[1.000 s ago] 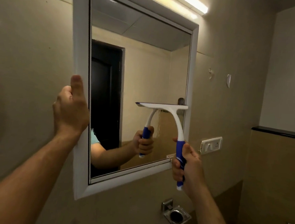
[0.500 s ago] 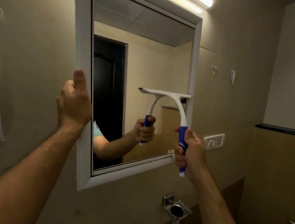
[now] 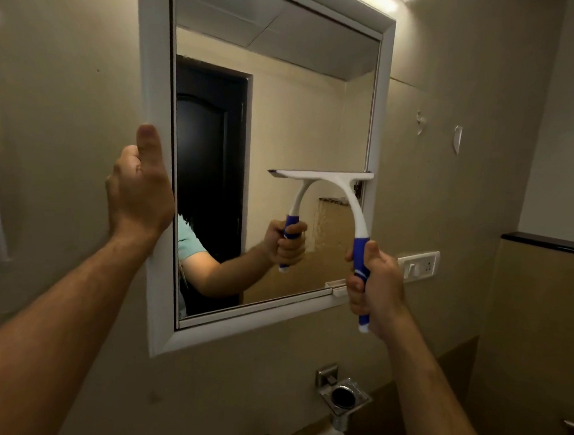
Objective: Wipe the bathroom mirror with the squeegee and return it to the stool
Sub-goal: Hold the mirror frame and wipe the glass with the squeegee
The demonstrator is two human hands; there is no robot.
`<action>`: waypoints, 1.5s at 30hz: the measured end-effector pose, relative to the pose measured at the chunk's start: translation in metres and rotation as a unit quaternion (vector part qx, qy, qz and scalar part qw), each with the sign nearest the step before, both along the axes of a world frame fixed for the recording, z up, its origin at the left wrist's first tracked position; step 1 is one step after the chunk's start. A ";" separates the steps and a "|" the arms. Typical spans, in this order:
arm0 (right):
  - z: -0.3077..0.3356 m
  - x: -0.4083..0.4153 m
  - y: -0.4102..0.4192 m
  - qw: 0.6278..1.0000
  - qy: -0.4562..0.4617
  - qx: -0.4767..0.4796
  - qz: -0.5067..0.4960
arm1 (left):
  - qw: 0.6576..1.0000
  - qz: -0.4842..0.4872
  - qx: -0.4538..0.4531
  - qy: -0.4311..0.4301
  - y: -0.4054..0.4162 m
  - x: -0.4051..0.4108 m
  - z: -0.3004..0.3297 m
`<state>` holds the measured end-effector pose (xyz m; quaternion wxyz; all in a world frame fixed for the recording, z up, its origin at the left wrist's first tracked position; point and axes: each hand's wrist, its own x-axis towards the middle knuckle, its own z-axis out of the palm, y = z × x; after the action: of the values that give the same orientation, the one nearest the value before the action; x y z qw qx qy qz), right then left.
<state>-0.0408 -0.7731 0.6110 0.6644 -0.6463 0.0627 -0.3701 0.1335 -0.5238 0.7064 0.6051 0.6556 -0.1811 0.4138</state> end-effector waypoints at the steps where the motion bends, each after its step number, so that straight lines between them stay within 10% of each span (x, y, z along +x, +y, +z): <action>1: -0.009 0.000 0.001 1.000 0.004 0.006 0.006 | 1.000 0.001 0.000 0.002 0.000 0.000 0.000; 45: -0.082 -0.020 0.019 0.995 0.085 0.047 -0.014 | 0.999 -0.032 -0.020 0.006 -0.001 -0.008 -0.006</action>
<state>-0.0607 -0.7544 0.5293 0.6808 -0.6428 0.1449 -0.3200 0.1251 -0.5251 0.7004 0.6323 0.6398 -0.1898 0.3935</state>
